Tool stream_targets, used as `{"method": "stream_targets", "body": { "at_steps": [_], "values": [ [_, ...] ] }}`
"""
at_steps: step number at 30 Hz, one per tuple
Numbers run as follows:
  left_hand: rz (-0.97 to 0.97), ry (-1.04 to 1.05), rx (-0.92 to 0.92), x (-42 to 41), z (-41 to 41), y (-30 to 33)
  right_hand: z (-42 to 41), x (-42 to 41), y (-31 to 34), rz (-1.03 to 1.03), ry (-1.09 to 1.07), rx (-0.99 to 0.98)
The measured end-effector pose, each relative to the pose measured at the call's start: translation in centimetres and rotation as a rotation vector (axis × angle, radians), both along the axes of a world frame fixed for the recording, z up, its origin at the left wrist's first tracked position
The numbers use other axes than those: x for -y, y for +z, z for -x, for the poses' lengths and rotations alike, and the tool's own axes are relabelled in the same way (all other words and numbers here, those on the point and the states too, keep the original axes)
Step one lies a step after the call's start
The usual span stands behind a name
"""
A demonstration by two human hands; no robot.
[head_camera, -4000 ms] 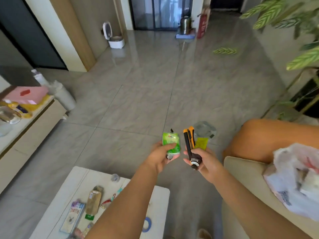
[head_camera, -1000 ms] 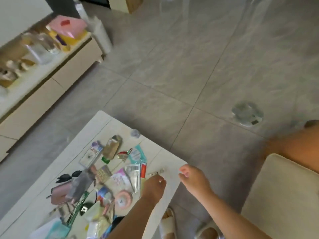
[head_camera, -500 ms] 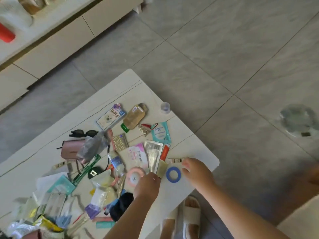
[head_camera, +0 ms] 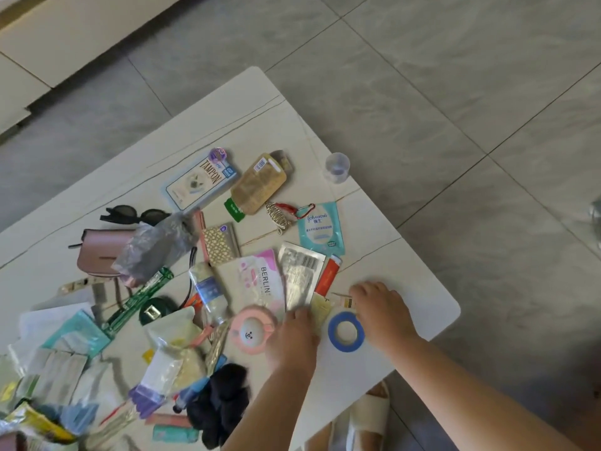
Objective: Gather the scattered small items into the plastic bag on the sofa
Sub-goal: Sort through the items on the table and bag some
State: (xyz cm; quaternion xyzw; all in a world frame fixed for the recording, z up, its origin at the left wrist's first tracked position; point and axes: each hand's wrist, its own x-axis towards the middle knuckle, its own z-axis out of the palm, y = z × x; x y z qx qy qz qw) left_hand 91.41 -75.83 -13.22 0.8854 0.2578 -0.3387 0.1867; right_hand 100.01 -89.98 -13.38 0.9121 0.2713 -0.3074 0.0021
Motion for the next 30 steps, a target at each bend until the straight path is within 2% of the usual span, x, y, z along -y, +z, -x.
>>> {"method": "stream_targets", "body": {
  "at_steps": [5,8,12,19,24,30],
  "values": [
    [-0.022,0.03,0.022,0.6,0.0,-0.8,-0.5,1.0,-0.7,-0.068,0.051,-0.033],
    [-0.001,0.021,0.012,0.8,-0.1,-1.0,-0.4,0.9,-1.0,-0.127,-0.009,-0.022],
    [0.127,0.187,0.002,0.7,-0.1,-0.6,0.0,0.5,-1.0,-0.207,-0.137,0.0],
    [0.338,0.485,0.07,2.4,-0.7,0.1,-0.1,2.2,-0.9,-0.01,-0.019,0.028],
    [0.359,0.416,0.013,4.4,-1.5,-1.0,-0.2,2.2,-1.3,-0.089,-0.119,0.033],
    [0.311,0.445,0.027,4.6,-1.2,-1.8,-1.4,3.8,-1.0,-0.257,-0.32,-0.157]
  ]
}}
